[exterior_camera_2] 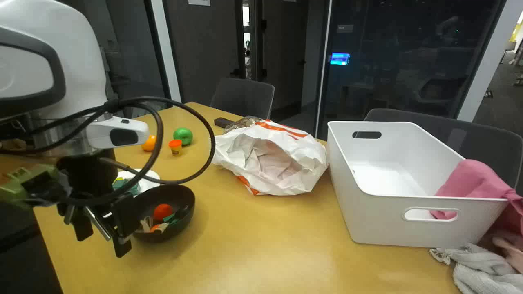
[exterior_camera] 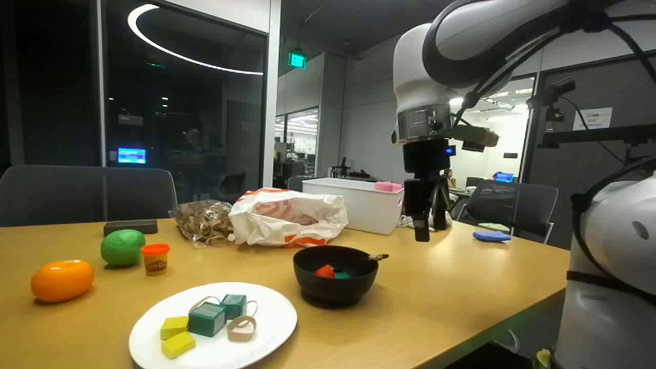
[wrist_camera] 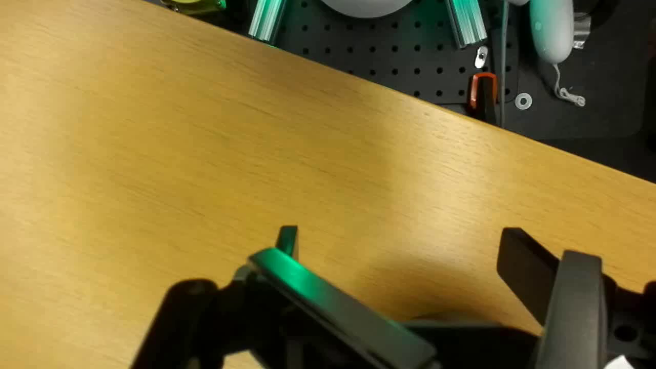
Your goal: Use the spoon to move the red object in the black bowl to the white plate
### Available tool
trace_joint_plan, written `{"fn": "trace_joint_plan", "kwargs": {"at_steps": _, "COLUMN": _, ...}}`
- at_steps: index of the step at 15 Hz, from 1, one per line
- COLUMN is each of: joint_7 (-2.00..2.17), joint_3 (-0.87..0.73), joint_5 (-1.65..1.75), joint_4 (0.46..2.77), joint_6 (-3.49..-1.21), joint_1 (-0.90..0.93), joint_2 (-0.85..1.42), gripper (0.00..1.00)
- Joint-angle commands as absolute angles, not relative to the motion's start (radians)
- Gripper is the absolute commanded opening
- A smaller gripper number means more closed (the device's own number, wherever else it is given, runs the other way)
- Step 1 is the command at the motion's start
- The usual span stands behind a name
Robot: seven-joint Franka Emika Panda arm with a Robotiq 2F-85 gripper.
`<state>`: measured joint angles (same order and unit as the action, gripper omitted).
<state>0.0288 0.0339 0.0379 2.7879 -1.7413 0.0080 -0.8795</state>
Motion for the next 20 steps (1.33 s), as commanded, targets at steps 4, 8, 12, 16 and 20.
{"fn": "trace_joint_plan", "kwargs": {"at_steps": 4, "joint_7": 0.024, "joint_3": 0.03, "joint_5": 0.032, "joint_4": 2.785, "joint_6": -1.764, "joint_1": 0.016, "joint_2": -0.867, "gripper": 1.0}}
{"fn": "trace_joint_plan", "kwargs": {"at_steps": 8, "joint_7": -0.001, "joint_3": 0.032, "joint_5": 0.022, "joint_4": 2.784, "joint_6": -1.858, "joint_1": 0.04, "joint_2": -0.83, "gripper": 1.0}}
{"fn": "trace_joint_plan", "kwargs": {"at_steps": 12, "joint_7": -0.014, "joint_3": 0.033, "joint_5": 0.036, "joint_4": 2.783, "joint_6": -2.005, "joint_1": 0.049, "joint_2": -0.736, "gripper": 1.0}}
{"fn": "trace_joint_plan", "kwargs": {"at_steps": 16, "joint_7": -0.047, "joint_3": 0.009, "joint_5": 0.016, "joint_4": 2.783, "joint_6": -2.119, "joint_1": 0.053, "joint_2": -0.643, "gripper": 1.0}}
{"fn": "trace_joint_plan", "kwargs": {"at_steps": 20, "joint_7": -0.099, "joint_3": -0.045, "joint_5": -0.056, "joint_4": 2.783, "joint_6": -2.177, "joint_1": 0.058, "joint_2": -0.583, "gripper": 1.0}}
